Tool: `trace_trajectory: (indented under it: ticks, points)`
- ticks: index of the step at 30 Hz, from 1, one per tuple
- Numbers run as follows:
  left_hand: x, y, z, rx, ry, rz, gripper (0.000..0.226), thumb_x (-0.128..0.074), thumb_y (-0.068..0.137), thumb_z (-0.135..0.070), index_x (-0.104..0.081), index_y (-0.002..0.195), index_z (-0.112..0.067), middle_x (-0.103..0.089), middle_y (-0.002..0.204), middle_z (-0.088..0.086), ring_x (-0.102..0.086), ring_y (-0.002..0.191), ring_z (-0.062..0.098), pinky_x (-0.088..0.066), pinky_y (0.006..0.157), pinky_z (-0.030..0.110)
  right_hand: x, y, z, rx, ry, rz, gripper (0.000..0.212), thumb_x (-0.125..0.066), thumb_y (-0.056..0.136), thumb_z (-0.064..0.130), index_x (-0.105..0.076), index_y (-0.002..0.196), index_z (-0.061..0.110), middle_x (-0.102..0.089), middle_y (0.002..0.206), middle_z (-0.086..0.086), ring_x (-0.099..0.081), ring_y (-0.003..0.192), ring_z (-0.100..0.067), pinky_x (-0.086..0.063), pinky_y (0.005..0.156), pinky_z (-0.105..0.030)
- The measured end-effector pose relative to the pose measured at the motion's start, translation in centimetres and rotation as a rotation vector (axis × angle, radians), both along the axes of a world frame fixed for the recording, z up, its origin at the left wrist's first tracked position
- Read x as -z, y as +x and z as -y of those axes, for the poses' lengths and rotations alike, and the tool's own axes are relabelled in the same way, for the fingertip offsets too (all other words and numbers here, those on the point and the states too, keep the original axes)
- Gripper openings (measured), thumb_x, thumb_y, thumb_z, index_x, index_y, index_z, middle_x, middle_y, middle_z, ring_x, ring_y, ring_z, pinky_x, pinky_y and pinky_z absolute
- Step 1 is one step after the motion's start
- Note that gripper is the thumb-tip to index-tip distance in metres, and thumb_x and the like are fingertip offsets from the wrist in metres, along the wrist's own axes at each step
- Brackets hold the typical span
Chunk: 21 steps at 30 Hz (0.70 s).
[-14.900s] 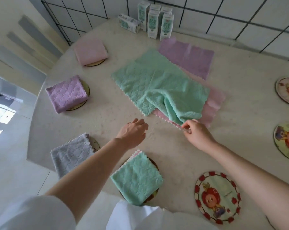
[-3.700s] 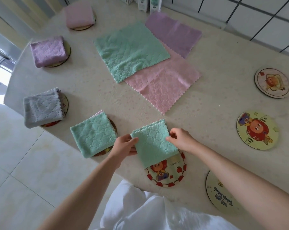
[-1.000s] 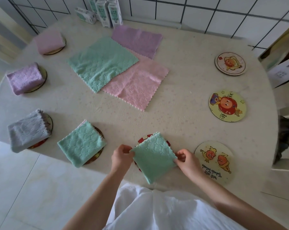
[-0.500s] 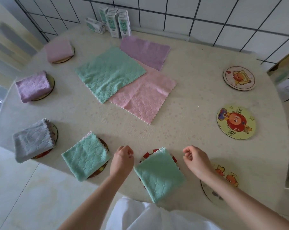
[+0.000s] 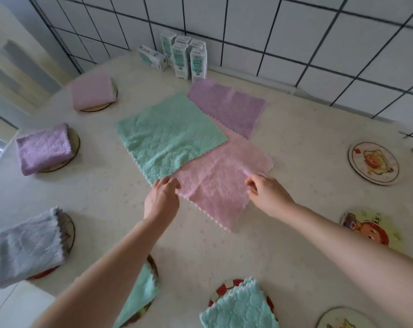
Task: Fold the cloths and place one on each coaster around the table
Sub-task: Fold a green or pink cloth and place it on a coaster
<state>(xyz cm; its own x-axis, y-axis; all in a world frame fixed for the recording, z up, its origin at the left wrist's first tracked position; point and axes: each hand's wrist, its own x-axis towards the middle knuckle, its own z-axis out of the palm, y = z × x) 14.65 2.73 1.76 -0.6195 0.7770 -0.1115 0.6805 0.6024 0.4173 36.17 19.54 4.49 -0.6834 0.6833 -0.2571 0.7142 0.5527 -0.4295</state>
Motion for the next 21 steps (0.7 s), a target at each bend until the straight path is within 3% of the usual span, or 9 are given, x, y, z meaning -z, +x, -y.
trace_trajectory:
  ticks: [3,8,12,14,17,21]
  points:
    - [1.1,-2.3,-1.9,0.010,0.035,-0.061,0.038,-0.055,0.077,0.007,-0.065,0.104,-0.016,-0.061,0.109,0.001,-0.050,0.104,0.024,-0.049,0.068,0.034,0.2,-4.0,-3.3,-0.078,0.032,0.027,0.021,-0.054,0.089,0.012,-0.059,0.109,0.007,-0.057,0.114,-0.011,-0.058,0.101,-0.029,-0.047,0.087,-0.038]
    - [2.9,-4.7,-3.9,0.092,0.007,-0.137,0.050,-0.066,0.077,-0.004,-0.055,0.125,-0.013,-0.053,0.129,0.005,-0.046,0.121,0.027,-0.046,0.094,0.040,2.4,-9.4,-7.7,-0.209,0.102,0.092,0.033,-0.053,0.085,0.003,-0.055,0.118,0.004,-0.052,0.121,-0.016,-0.053,0.112,-0.034,-0.043,0.094,-0.043]
    - [4.1,-5.8,-4.4,0.156,0.013,-0.179,0.055,-0.069,0.079,-0.012,-0.051,0.131,-0.012,-0.053,0.134,0.006,-0.046,0.126,0.027,-0.041,0.101,0.041,4.2,-12.4,-9.2,-0.304,0.123,0.090,0.068,-0.053,0.074,-0.016,-0.044,0.136,0.011,-0.047,0.129,-0.015,-0.052,0.116,-0.033,-0.045,0.095,-0.045]
    - [4.6,-6.1,-4.3,0.183,0.012,-0.214,0.052,-0.071,0.079,-0.013,-0.053,0.129,-0.009,-0.055,0.132,0.007,-0.049,0.124,0.028,-0.044,0.099,0.041,4.4,-13.6,-9.2,-0.350,0.169,0.116,0.074,-0.052,0.073,-0.018,-0.039,0.138,0.015,-0.044,0.131,-0.011,-0.050,0.115,-0.031,-0.048,0.091,-0.044]
    - [4.8,-6.6,-3.9,0.239,0.043,-0.269,0.054,-0.073,0.075,-0.004,-0.057,0.126,-0.007,-0.060,0.129,0.010,-0.055,0.119,0.031,-0.050,0.093,0.041,4.4,-15.0,-9.3,-0.398,0.307,0.209,0.062,-0.056,0.075,-0.012,-0.042,0.129,0.015,-0.044,0.121,-0.009,-0.050,0.105,-0.032,-0.050,0.074,-0.041]
    - [4.1,-7.4,-3.3,0.267,0.076,-0.243,0.063,-0.070,0.070,0.004,-0.055,0.130,-0.007,-0.060,0.129,0.010,-0.058,0.117,0.029,-0.054,0.087,0.039,4.2,-16.5,-9.6,-0.421,0.438,0.272,0.049,-0.058,0.076,-0.005,-0.048,0.119,0.015,-0.049,0.113,-0.008,-0.056,0.099,-0.032,-0.048,0.069,-0.038]
